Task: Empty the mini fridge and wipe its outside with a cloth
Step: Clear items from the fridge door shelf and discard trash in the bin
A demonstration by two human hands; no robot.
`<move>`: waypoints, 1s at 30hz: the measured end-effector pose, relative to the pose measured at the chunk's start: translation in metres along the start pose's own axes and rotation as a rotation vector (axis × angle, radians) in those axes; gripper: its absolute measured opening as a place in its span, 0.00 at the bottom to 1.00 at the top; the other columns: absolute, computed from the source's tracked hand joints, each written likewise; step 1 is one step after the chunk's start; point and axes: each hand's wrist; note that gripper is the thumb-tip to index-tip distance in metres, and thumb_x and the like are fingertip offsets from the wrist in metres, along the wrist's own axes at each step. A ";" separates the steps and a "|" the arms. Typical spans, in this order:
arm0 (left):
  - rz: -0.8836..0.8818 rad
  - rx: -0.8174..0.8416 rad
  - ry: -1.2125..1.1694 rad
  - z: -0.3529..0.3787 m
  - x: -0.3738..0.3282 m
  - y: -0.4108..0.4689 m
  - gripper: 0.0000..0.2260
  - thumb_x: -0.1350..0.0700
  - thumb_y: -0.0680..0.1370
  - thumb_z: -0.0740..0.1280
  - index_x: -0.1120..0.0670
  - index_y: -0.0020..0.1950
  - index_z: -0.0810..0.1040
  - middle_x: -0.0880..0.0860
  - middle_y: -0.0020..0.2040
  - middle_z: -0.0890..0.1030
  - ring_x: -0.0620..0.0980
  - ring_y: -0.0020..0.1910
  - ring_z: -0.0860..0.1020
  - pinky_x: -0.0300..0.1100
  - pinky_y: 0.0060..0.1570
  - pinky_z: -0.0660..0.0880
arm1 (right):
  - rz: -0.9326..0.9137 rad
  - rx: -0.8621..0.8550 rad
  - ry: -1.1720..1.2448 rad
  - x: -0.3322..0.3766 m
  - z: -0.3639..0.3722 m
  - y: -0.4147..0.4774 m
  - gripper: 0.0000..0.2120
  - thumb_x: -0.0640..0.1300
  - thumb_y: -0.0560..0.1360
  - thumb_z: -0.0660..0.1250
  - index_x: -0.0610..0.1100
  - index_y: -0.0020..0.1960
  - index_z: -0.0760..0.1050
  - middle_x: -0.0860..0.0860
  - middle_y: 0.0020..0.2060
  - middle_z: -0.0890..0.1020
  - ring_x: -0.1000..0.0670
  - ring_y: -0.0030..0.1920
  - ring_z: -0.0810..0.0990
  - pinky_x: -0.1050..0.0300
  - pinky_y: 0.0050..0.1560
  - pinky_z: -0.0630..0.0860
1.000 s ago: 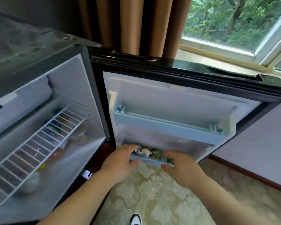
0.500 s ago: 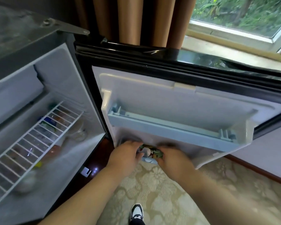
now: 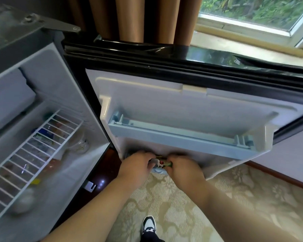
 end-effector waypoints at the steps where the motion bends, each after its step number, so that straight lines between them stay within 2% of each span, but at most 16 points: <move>1: -0.008 -0.003 -0.009 0.001 0.000 0.001 0.09 0.46 0.82 0.62 0.44 0.59 0.80 0.47 0.55 0.80 0.49 0.54 0.78 0.48 0.51 0.78 | 0.015 0.000 0.011 0.001 0.000 0.000 0.10 0.53 0.82 0.61 0.49 0.56 0.76 0.50 0.50 0.83 0.46 0.50 0.81 0.56 0.40 0.71; 5: -0.028 -0.007 0.006 0.005 0.000 0.005 0.08 0.47 0.82 0.63 0.47 0.55 0.81 0.47 0.52 0.80 0.49 0.52 0.78 0.46 0.51 0.77 | 0.030 -0.018 0.055 0.001 0.001 -0.003 0.10 0.53 0.82 0.61 0.49 0.55 0.76 0.51 0.48 0.82 0.47 0.49 0.80 0.57 0.40 0.69; 8: -0.024 -0.041 -0.003 0.005 0.001 0.004 0.07 0.49 0.81 0.64 0.47 0.53 0.81 0.47 0.51 0.80 0.48 0.50 0.78 0.46 0.50 0.77 | 0.051 -0.056 0.090 -0.002 0.000 -0.008 0.09 0.54 0.81 0.61 0.51 0.53 0.76 0.52 0.46 0.82 0.48 0.48 0.80 0.55 0.42 0.75; 12: -0.003 -0.182 -0.088 -0.002 0.001 -0.010 0.04 0.50 0.80 0.67 0.48 0.49 0.81 0.45 0.46 0.82 0.46 0.46 0.78 0.47 0.45 0.77 | 0.052 -0.102 0.120 -0.006 -0.004 -0.016 0.07 0.53 0.81 0.61 0.52 0.49 0.76 0.54 0.44 0.82 0.50 0.46 0.79 0.55 0.42 0.75; 16: -0.031 -0.313 -0.175 -0.015 -0.002 -0.030 0.03 0.54 0.79 0.69 0.48 0.47 0.82 0.43 0.41 0.81 0.41 0.37 0.75 0.41 0.37 0.73 | 0.013 -0.196 0.172 -0.006 -0.014 -0.030 0.06 0.51 0.80 0.63 0.52 0.48 0.77 0.55 0.41 0.82 0.51 0.43 0.80 0.52 0.43 0.78; 19: -0.102 -0.360 -0.211 -0.021 -0.005 -0.043 0.03 0.53 0.79 0.69 0.47 0.46 0.82 0.43 0.38 0.80 0.41 0.34 0.74 0.41 0.34 0.71 | -0.023 -0.260 0.204 -0.004 -0.020 -0.037 0.06 0.52 0.79 0.66 0.52 0.49 0.79 0.54 0.41 0.84 0.51 0.43 0.81 0.52 0.42 0.79; 24: -0.232 -0.454 -0.298 -0.021 -0.009 -0.075 0.04 0.49 0.79 0.69 0.45 0.50 0.83 0.42 0.44 0.83 0.43 0.42 0.79 0.46 0.46 0.79 | -0.109 -0.316 0.280 -0.001 -0.032 -0.049 0.07 0.52 0.78 0.68 0.52 0.53 0.80 0.55 0.43 0.84 0.51 0.44 0.82 0.54 0.44 0.79; 27: -0.323 -0.534 -0.325 -0.022 -0.020 -0.110 0.03 0.48 0.78 0.70 0.43 0.49 0.83 0.40 0.44 0.82 0.39 0.43 0.79 0.44 0.46 0.78 | -0.233 -0.271 0.339 0.004 -0.036 -0.060 0.05 0.51 0.77 0.70 0.54 0.52 0.81 0.57 0.42 0.84 0.53 0.43 0.82 0.56 0.43 0.78; 30: -0.496 -0.592 -0.325 -0.013 -0.026 -0.160 0.03 0.46 0.78 0.70 0.42 0.46 0.82 0.42 0.41 0.82 0.41 0.40 0.79 0.46 0.44 0.78 | -0.383 -0.176 0.363 0.012 -0.030 -0.074 0.04 0.50 0.75 0.73 0.54 0.49 0.82 0.60 0.39 0.83 0.59 0.40 0.80 0.60 0.43 0.78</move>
Point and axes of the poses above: each hand's wrist, its own y-axis towards the middle knuckle, its own z-axis out of the palm, x = y × z
